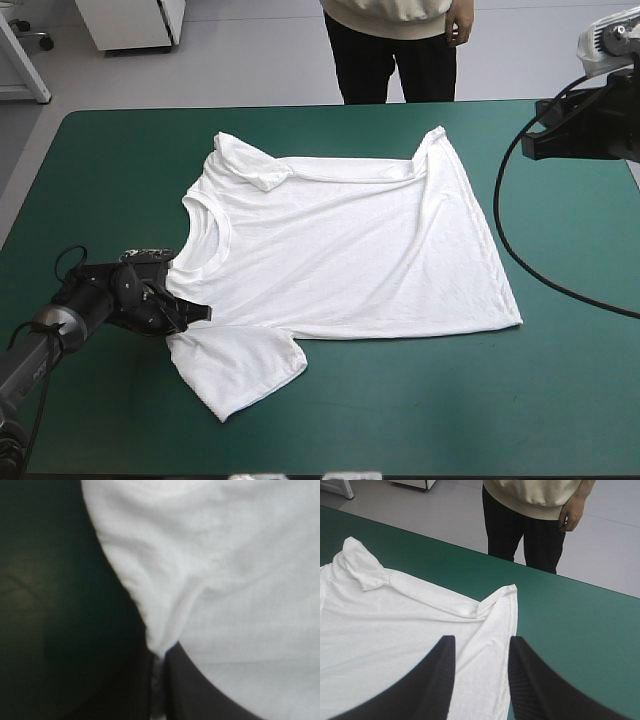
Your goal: Fold the cloth
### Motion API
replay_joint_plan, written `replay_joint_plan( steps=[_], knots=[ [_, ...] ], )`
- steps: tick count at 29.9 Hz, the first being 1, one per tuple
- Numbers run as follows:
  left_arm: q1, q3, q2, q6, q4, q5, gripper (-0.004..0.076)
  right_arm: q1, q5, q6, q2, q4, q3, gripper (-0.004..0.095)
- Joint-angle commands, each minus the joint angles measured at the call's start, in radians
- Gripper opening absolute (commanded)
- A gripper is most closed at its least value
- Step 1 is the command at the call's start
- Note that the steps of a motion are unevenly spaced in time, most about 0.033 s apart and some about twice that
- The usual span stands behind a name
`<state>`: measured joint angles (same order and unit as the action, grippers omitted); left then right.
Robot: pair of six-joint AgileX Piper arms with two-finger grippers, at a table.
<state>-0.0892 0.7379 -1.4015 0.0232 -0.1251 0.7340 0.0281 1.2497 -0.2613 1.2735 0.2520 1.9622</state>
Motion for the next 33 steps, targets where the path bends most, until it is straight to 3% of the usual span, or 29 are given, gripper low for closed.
replay_joint_plan(
  steps=[1, 7, 15, 24, 33],
  knots=[
    [-0.008, 0.045, -0.012, -0.080, 0.117, 0.025, -0.0009, -0.007, -0.032, -0.005, -0.022, 0.017, 0.016, 0.0320],
    [0.037, 0.204, -0.018, -0.255, 0.401, 0.030, -0.0009, -0.007, -0.032, -0.005, -0.022, 0.017, 0.016, 0.0320],
    [0.264, 0.442, -0.093, -0.148, 0.457, 0.024, -0.0009, -0.007, -0.048, -0.006, -0.009, 0.021, 0.016, 0.0319],
    [0.440, 0.598, -0.279, -0.131, 0.696, -0.020, -0.0009, -0.007, -0.060, -0.006, 0.026, 0.069, 0.016, 0.0320],
    [0.526, 0.717, -0.369, -0.115, 0.639, -0.065, -0.0008, -0.007, -0.053, -0.042, 0.052, 0.107, 0.016, 0.0322]
  ],
)
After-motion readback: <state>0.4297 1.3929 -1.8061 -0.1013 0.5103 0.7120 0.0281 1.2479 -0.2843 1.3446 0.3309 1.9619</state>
